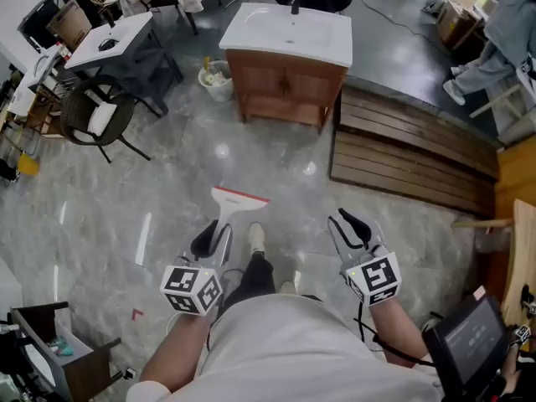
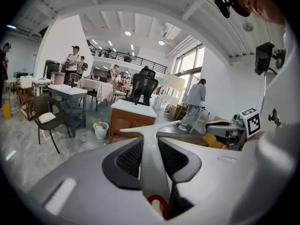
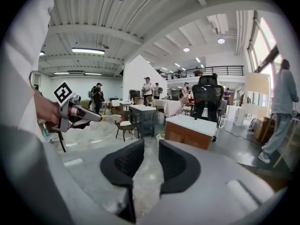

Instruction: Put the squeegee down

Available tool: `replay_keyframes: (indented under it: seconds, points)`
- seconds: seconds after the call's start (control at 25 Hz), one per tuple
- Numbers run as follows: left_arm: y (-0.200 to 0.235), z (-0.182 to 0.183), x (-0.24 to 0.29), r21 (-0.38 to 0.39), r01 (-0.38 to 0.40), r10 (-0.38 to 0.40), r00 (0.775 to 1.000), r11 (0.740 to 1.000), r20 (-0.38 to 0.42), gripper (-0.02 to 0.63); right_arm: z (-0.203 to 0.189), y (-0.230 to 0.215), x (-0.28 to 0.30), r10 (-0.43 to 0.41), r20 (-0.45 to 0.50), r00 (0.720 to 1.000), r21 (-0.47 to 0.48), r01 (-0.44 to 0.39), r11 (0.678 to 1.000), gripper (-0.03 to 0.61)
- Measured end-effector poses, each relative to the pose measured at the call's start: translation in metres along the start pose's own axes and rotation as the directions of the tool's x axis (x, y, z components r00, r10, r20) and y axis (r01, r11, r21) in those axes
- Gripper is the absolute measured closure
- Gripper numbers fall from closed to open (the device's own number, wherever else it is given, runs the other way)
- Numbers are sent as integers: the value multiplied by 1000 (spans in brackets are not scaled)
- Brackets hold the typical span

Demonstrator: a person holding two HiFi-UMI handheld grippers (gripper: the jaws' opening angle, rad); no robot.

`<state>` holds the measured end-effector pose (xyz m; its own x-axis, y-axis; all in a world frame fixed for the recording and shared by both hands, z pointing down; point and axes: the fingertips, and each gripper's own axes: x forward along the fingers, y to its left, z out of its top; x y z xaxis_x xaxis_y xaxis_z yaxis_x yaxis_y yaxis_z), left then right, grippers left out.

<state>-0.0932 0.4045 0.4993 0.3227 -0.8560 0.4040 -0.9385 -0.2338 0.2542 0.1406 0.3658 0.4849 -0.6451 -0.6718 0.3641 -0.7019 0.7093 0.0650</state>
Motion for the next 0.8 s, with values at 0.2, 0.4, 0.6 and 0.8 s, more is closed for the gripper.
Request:
replay_keyframes:
  seconds: [0.2,0.4,0.6,0.8]
  points:
    - [66,65,69,2,27,-27,1000,1000,14,505,47,-32,82,-25,-42,999,-12,24,1000,494]
    - [131,124,142,27,61,-61,998,998,21,505,87,-71,164,-73,-42,996,4,74,997,494]
    - [171,157,210,17,64,-64,998,998,27,505,105,-97,222,-63,-44,997,23,64,998,494]
    - [191,184,278,1,44,-44,999,999,18,505,111,-151,267,-64,-61,996,52,67,996,494]
